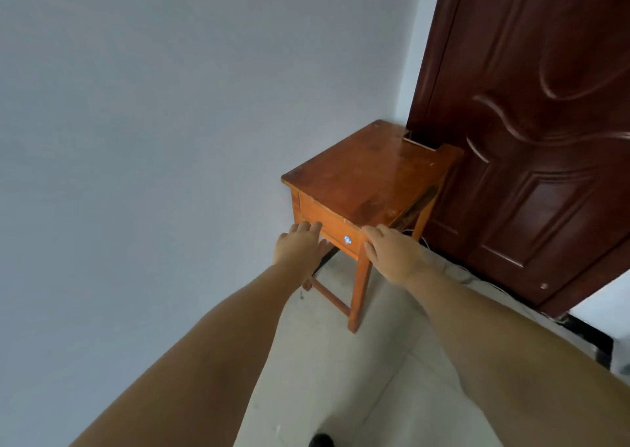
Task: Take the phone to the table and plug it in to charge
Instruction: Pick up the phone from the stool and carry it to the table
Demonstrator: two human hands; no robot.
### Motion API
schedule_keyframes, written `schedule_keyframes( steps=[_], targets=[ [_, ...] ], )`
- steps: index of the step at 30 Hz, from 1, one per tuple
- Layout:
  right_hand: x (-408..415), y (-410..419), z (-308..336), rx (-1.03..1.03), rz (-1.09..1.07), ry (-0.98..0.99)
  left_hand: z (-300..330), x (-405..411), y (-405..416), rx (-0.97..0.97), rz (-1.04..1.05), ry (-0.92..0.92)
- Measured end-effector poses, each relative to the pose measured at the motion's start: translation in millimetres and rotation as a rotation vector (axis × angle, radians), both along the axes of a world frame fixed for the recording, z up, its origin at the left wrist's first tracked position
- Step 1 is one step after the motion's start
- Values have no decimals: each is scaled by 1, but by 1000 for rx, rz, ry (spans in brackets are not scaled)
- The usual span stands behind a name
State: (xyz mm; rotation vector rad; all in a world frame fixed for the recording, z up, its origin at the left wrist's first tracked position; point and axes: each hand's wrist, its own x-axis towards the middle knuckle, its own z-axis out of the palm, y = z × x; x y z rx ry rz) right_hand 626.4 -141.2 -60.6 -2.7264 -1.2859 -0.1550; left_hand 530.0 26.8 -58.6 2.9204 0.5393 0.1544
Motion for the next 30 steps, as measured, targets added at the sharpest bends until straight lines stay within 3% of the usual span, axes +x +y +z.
schedule_keyframes(
  steps=[13, 23, 30],
  targets=[
    [265, -7, -17, -8, -138, 57, -13, 271, 10, 21, -189, 26],
    [496, -12, -28, -73, -26, 95, -43, 466, 9, -91, -9, 91],
    [596, 11, -53, -103, -16, 198, -72, 558, 16, -164, 46, 159]
  ],
)
